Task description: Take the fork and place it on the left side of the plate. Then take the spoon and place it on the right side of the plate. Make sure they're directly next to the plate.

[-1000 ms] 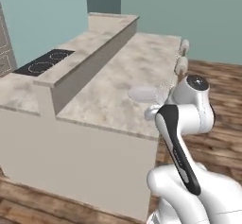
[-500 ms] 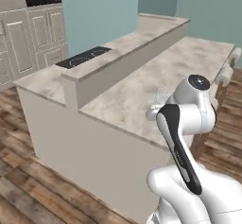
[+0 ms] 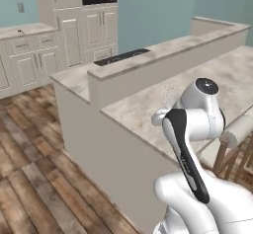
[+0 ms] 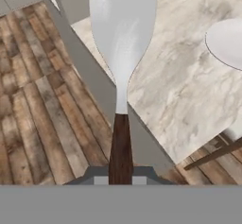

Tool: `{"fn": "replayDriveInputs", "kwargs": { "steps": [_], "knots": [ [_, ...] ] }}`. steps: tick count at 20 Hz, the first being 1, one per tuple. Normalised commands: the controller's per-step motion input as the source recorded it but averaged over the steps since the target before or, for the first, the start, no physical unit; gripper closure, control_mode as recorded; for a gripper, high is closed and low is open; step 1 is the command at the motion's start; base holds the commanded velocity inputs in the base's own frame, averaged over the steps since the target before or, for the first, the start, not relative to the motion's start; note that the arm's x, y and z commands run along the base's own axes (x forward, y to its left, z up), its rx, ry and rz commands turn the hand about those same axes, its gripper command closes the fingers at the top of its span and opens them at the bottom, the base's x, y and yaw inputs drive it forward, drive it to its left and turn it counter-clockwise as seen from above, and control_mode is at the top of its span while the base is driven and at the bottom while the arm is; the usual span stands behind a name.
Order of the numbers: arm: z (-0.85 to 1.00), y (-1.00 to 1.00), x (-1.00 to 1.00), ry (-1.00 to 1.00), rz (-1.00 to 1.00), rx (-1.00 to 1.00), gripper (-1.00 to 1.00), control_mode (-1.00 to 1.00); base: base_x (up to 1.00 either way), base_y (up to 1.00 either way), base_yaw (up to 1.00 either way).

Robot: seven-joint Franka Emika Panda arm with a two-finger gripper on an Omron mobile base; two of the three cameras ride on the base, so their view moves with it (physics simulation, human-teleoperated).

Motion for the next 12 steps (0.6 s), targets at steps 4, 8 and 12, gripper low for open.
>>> {"fn": "replayDriveInputs", "kwargs": {
  "steps": [4, 8, 12],
  "knots": [
    [0.00, 0.00, 0.00, 0.00, 0.00, 0.00, 1.00, 1.00, 0.00, -0.75, 0.40],
    [0.00, 0.00, 0.00, 0.00, 0.00, 0.00, 1.00, 1.00, 0.00, -0.77, 0.40],
    [0.00, 0.00, 0.00, 0.00, 0.00, 0.00, 1.00, 1.00, -0.06, -0.78, 0.39]
  ]
}}
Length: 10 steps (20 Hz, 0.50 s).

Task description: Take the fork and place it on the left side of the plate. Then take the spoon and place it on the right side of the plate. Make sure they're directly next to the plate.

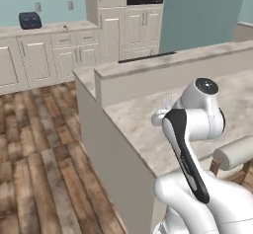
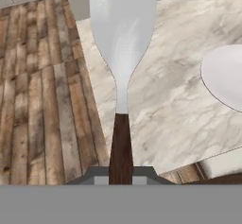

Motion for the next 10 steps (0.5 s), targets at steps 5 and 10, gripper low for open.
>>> {"fn": "replayDriveInputs", "kwargs": {
  "steps": [5, 10],
  "knots": [
    [0.00, 0.00, 0.00, 0.00, 0.00, 0.00, 1.00, 1.00, -0.45, -0.79, 0.40],
    [0.00, 0.00, 0.00, 0.00, 0.00, 0.00, 1.00, 1.00, -0.52, -0.83, 0.39]
  ]
}}
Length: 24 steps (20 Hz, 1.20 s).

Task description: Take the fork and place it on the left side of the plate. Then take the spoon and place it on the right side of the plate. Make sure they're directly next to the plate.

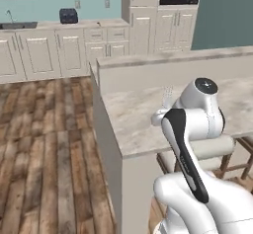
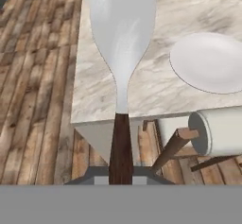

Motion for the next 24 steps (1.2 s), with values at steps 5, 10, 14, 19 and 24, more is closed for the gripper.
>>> {"fn": "replayDriveInputs", "kwargs": {
  "steps": [5, 10, 14, 19, 24],
  "knots": [
    [0.00, 0.00, 0.00, 0.00, 0.00, 0.00, 1.00, 1.00, 0.14, -0.76, 0.32],
    [0.00, 0.00, 0.00, 0.00, 0.00, 0.00, 1.00, 1.00, 0.70, -0.41, 0.22],
    [0.00, 0.00, 0.00, 0.00, 0.00, 0.00, 1.00, 1.00, 0.46, -0.08, 0.13],
    [0.00, 0.00, 0.00, 0.00, 0.00, 0.00, 1.00, 1.00, 0.29, -0.01, 0.07],
    [-0.41, 0.00, 0.03, 0.08, 0.00, -0.03, 1.00, -1.00, 0.00, 0.00, 0.00]
  ]
}}
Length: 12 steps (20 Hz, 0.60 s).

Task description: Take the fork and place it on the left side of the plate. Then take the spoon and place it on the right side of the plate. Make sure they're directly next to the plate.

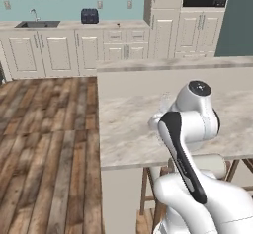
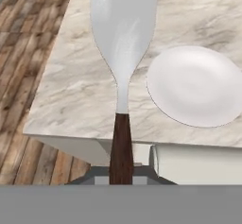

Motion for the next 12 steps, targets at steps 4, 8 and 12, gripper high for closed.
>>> {"fn": "replayDriveInputs", "kwargs": {
  "steps": [4, 8, 12],
  "knots": [
    [-0.76, 0.02, 0.38, 0.20, 0.00, -0.08, 1.00, -1.00, 0.00, 0.00, 0.00],
    [-0.70, 0.01, 0.65, 0.23, 0.00, -0.05, 1.00, -1.00, 0.00, 0.00, 0.00],
    [-0.33, 0.00, 0.77, 0.09, 0.00, 0.00, 1.00, -1.00, 0.00, 0.00, 0.00]
  ]
}}
